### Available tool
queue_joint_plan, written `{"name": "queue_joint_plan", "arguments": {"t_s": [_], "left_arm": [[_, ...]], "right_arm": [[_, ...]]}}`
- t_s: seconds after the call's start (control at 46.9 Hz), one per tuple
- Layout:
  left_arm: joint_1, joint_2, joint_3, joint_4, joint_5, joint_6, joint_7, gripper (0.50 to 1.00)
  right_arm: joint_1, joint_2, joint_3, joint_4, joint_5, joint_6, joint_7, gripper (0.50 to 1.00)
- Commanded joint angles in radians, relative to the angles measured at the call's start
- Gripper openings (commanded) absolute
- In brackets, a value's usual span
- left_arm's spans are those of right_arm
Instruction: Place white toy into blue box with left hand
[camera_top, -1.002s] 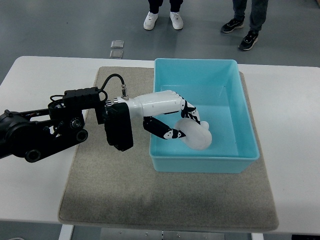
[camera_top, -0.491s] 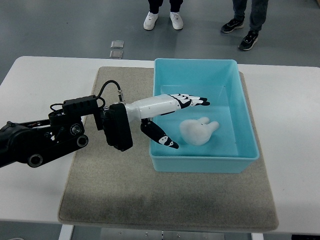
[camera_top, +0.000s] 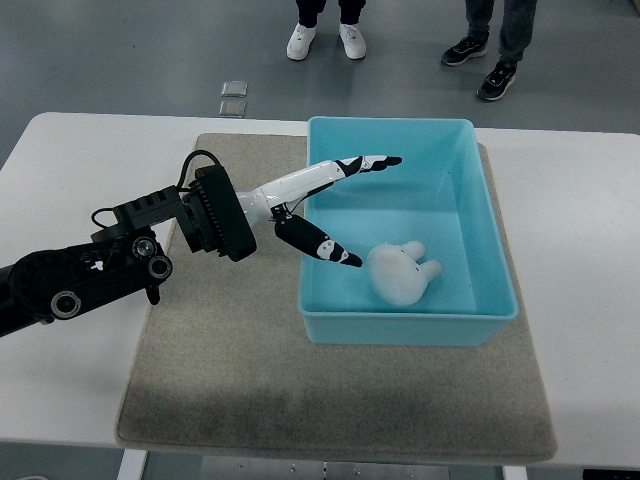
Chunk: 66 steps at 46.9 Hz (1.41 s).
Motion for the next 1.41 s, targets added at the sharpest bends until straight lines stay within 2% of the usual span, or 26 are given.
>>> {"name": "queue_joint_plan", "arguments": {"t_s": [0.0, 0.256, 0.469, 0.64, 0.768, 0.874, 1.386], "left_arm": [[0.003, 0.003, -0.042, 0.012, -0.081, -0.003, 0.000, 0.994], [0.003, 0.072, -0.111, 0.066, -0.642, -0.027, 0.002, 0.994], [0.004, 0.124, -0.112, 0.127, -1.016, -0.118, 0.002, 1.000], [0.009, 0.160, -0.109, 0.225, -1.331, -0.285, 0.002, 1.000], [0.038, 0.160, -0.109, 0.309, -1.382, -0.412, 0.002, 1.000], [0.064, 0.163, -0.114, 0.346, -1.416, -0.473, 0.003, 1.000], [0.122, 0.146, -0.119, 0.342, -1.804, -0.452, 0.015, 1.000]], "right_arm": [[0.000, 0.000, 0.000, 0.000, 0.000, 0.000, 0.000, 0.936], [0.000, 0.000, 0.000, 0.000, 0.000, 0.000, 0.000, 0.936], [0.000, 0.000, 0.000, 0.000, -0.001, 0.000, 0.000, 0.936], [0.000, 0.000, 0.000, 0.000, 0.000, 0.000, 0.000, 0.936], [0.000, 0.000, 0.000, 0.000, 0.000, 0.000, 0.000, 0.936], [0.000, 0.000, 0.000, 0.000, 0.000, 0.000, 0.000, 0.936], [0.000, 0.000, 0.000, 0.000, 0.000, 0.000, 0.000, 0.936]]}}
